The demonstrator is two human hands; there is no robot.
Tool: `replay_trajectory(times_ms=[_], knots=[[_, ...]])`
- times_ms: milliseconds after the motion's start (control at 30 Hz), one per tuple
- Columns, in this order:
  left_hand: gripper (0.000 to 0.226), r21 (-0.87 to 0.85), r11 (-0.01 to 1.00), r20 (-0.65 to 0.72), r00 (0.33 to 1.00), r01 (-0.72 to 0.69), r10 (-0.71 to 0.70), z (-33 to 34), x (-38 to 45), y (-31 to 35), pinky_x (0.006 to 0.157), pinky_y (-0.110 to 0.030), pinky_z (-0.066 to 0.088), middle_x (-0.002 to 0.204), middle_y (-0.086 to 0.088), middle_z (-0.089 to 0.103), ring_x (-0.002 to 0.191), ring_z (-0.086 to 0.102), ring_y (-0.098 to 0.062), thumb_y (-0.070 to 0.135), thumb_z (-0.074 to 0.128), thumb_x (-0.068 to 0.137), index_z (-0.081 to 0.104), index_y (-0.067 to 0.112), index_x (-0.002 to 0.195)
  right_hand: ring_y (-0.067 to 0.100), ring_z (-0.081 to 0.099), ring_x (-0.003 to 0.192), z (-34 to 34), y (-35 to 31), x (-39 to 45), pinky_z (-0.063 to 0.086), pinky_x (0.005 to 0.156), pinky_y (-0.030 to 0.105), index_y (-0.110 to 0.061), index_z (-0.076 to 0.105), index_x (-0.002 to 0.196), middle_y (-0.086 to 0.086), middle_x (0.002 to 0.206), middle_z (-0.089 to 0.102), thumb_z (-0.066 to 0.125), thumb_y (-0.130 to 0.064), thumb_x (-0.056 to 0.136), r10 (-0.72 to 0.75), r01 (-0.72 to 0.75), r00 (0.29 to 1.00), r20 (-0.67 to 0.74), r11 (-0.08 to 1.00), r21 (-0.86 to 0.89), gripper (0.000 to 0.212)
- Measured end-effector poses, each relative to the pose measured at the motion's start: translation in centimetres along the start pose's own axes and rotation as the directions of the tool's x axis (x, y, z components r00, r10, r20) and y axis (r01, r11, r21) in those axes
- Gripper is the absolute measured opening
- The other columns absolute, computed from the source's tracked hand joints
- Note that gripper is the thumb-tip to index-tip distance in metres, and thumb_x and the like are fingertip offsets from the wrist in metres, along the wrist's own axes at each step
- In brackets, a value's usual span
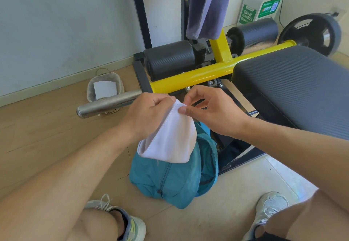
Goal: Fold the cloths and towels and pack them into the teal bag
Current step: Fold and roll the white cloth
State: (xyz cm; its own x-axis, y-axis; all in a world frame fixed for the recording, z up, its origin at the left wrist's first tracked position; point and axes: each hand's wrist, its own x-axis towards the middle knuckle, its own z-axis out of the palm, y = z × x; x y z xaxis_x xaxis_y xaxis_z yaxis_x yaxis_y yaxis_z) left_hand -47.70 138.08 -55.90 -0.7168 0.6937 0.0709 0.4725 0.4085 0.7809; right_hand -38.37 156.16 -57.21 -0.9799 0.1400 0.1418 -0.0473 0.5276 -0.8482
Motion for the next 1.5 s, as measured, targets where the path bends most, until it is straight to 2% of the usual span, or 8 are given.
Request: replay_trajectory(times_ms=[233,400,567,700,867,967,1233,1500], knots=[[0.057,-0.042,0.999,0.098,0.995,0.030,-0.026,0.1,-0.2,0.2,0.063,-0.042,0.045,0.079,-0.014,0.067,0.070,0.062,-0.024,0.069,0.062,0.082,0.073,0.013,0.086,0.007,0.069,0.091,-0.4,0.3,0.1,0.059,0.085,0.036,-0.023,0.070,0.096,-0.008,0.092,0.072,0.076,-0.037,0.087,0.017,-0.017,1.000,0.005,0.999,-0.037,0.018],[0.021,0.057,0.998,0.109,0.993,0.034,-0.040,0.1,-0.2,-0.1,0.065,-0.026,0.050,0.084,0.010,0.073,0.080,0.069,-0.010,0.040,0.081,0.080,0.075,0.027,0.096,0.006,0.070,0.088,-0.5,0.4,0.2,0.061,0.084,0.040,-0.021,0.071,0.090,-0.011,0.090,0.073,0.077,-0.036,0.085,0.029,-0.029,0.999,0.023,0.999,-0.021,0.017],[0.018,0.038,0.999,0.082,0.996,0.034,-0.037,0.2,-0.2,-0.1,0.066,-0.031,0.047,0.082,0.006,0.073,0.081,0.066,-0.015,0.042,0.076,0.085,0.077,0.028,0.096,0.012,0.072,0.087,-0.4,0.5,0.3,0.061,0.082,0.045,-0.020,0.071,0.091,-0.007,0.090,0.074,0.077,-0.038,0.082,0.036,-0.037,0.999,0.024,0.998,0.043,0.022],[0.016,0.067,0.998,0.084,0.996,0.020,-0.025,0.2,-0.2,-0.4,0.057,-0.015,0.037,0.070,0.016,0.067,0.067,0.058,-0.006,0.043,0.072,0.088,0.077,0.029,0.093,0.011,0.070,0.092,-0.2,1.0,0.4,0.060,0.086,0.044,-0.020,0.068,0.093,-0.008,0.092,0.072,0.077,-0.034,0.085,0.011,-0.012,1.000,0.020,0.999,0.046,0.019],[0.028,0.063,0.998,0.105,0.994,-0.021,0.015,-0.3,-0.1,-0.3,0.058,-0.019,0.037,0.083,-0.001,0.070,0.073,0.058,-0.012,0.048,0.063,0.095,0.076,0.024,0.095,0.007,0.068,0.109,-0.4,1.2,0.7,0.055,0.099,0.040,-0.018,0.066,0.116,-0.007,0.111,0.073,0.075,-0.038,0.086,0.057,-0.082,0.983,0.173,0.986,0.143,0.037],[0.033,0.052,0.996,0.075,0.995,-0.071,0.067,-0.5,0.0,-0.4,0.063,-0.027,0.041,0.083,-0.002,0.068,0.077,0.059,-0.017,0.049,0.054,0.093,0.072,0.022,0.092,0.004,0.067,0.110,-0.3,1.7,0.3,0.054,0.101,0.040,-0.024,0.068,0.117,-0.012,0.115,0.073,0.076,-0.046,0.083,0.111,-0.107,0.940,0.323,0.994,-0.031,0.041],[0.031,0.243,0.963,-0.082,0.986,-0.121,0.145,-0.7,0.2,-1.4,0.059,-0.039,0.036,0.065,0.013,0.049,0.063,0.044,-0.013,0.052,0.047,0.098,0.043,0.036,0.072,0.016,0.070,0.098,0.7,2.3,0.8,0.057,0.090,0.048,-0.025,0.069,0.114,-0.004,0.108,0.074,0.075,-0.056,0.082,0.184,-0.125,0.935,0.304,0.971,-0.206,0.045],[0.038,0.153,0.981,-0.128,0.982,-0.122,0.142,-1.3,0.5,-1.3,0.063,-0.036,0.035,0.073,-0.010,0.053,0.072,0.048,-0.023,0.046,0.048,0.096,0.056,0.010,0.086,0.010,0.070,0.083,0.3,2.7,1.2,0.060,0.078,0.035,-0.024,0.075,0.103,-0.007,0.093,0.074,0.079,-0.054,0.079,0.239,-0.168,0.934,0.265,0.950,-0.262,0.039]])
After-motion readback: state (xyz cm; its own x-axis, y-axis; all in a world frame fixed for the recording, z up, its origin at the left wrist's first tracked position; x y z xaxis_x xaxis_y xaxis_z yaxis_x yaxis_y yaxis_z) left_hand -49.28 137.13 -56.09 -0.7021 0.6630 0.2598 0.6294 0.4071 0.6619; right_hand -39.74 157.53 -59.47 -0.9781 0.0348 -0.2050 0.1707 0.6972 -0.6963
